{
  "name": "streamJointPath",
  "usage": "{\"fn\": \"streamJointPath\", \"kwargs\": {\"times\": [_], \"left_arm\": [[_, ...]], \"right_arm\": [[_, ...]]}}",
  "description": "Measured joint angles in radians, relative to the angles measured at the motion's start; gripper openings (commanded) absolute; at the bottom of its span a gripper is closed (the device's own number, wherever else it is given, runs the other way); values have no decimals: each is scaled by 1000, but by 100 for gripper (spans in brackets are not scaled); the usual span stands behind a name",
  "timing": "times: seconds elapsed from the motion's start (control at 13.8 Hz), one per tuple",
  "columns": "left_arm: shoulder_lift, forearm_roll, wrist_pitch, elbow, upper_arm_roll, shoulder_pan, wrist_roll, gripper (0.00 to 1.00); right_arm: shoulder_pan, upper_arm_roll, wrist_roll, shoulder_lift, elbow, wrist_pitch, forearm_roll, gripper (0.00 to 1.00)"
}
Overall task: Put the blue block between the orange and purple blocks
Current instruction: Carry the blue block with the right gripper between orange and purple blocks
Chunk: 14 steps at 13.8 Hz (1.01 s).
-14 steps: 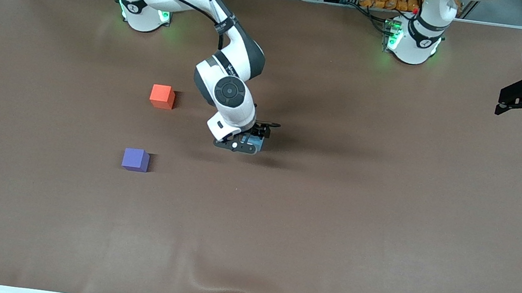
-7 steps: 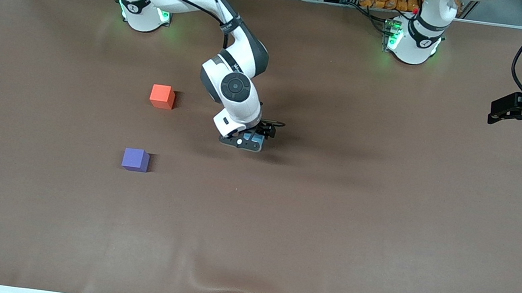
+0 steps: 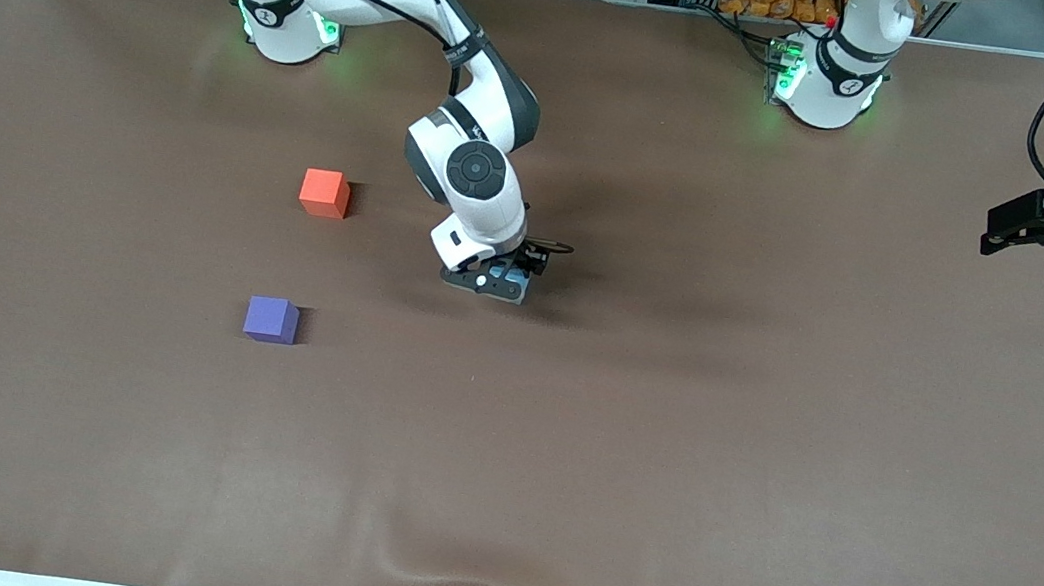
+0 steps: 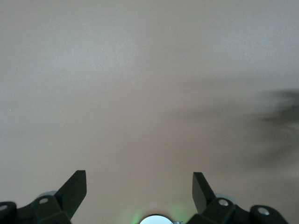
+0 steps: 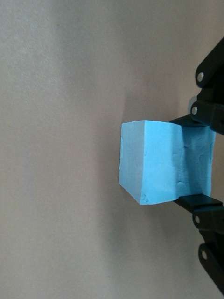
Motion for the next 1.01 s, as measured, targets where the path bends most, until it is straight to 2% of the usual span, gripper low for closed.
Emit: {"fn": "streamJointPath", "kwargs": {"times": [0.22, 0.36, 0.58, 0.8, 1.01], "left_arm": [[0, 0, 3, 0, 0, 0, 0, 100], [0, 0, 3, 0, 0, 0, 0, 100], [0, 0, 3, 0, -7, -5, 0, 100], [-2, 0, 3, 2, -20, -9, -1, 100], [-2, 0, -5, 2, -25, -9, -1, 100]], "right_arm": [[-30, -13, 3, -34, 20, -109, -1, 0], [-95, -18, -23, -124, 34, -262, -10, 0], [-258, -21, -270, -294, -18, -410, -15, 0], [-406, -22, -518, -412, -193, -387, -15, 0], [-522, -23, -711, -438, -366, -248, -4, 0]]}}
